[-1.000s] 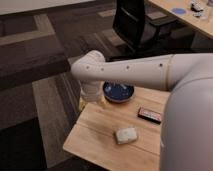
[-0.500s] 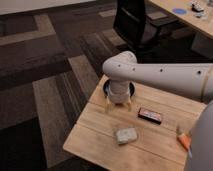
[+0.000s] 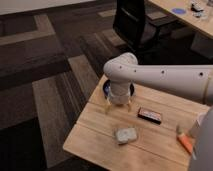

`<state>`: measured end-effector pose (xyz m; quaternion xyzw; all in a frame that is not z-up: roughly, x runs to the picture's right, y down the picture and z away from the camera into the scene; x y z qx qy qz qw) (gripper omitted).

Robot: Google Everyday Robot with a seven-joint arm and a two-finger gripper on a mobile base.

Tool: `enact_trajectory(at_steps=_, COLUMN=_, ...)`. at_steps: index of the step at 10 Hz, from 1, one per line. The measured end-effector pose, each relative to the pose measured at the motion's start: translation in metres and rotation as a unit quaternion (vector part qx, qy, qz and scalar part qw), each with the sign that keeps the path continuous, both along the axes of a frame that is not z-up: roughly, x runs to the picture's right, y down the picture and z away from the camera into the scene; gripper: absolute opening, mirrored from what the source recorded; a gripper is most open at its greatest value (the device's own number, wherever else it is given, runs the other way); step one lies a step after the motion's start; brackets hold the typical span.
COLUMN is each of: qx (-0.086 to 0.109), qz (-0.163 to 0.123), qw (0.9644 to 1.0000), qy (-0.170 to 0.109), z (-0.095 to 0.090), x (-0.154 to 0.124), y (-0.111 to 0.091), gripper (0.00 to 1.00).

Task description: Place the pepper on the white sponge

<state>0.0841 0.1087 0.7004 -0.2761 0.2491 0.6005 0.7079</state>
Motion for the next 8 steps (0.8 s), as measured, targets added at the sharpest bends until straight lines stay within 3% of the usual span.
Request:
enact_trajectory(at_steps=1, qx=-0.012, qz=0.021, qw=0.9996, qy=0.014, z=0.004, x=0.04, y=0.013, gripper=0.65)
enact_trajectory(at_steps=2, qx=-0.017, qz=0.03, qw=0.9993, qy=0.015, z=0.007, x=0.057, y=0.016, gripper=0.65)
enact_trajectory(at_steps=3, qx=-0.017, qz=0.027, qw=0.9995, qy=0.0, z=0.009, x=0.095, y=0.019, gripper=0.65)
enact_trajectory(at_steps=4, qx=-0.019, qz=0.008, qw=0.9997, qy=-0.016, z=0.006, x=0.114, y=0.021, gripper=0.65)
enact_trajectory(at_steps=5, qx=-0.027, qz=-0.049, qw=0.9966, qy=-0.06, z=-0.005, x=0.141, y=0.026, gripper=0.65)
enact_trajectory(at_steps=6, qx=-0.032, qz=-0.096, qw=0.9904, qy=-0.094, z=-0.011, x=0.154, y=0.026, gripper=0.65)
enact_trajectory(at_steps=8, qx=-0.034, qz=-0.144, qw=0.9809, qy=-0.126, z=-0.016, x=0.166, y=0.026, gripper=0.65)
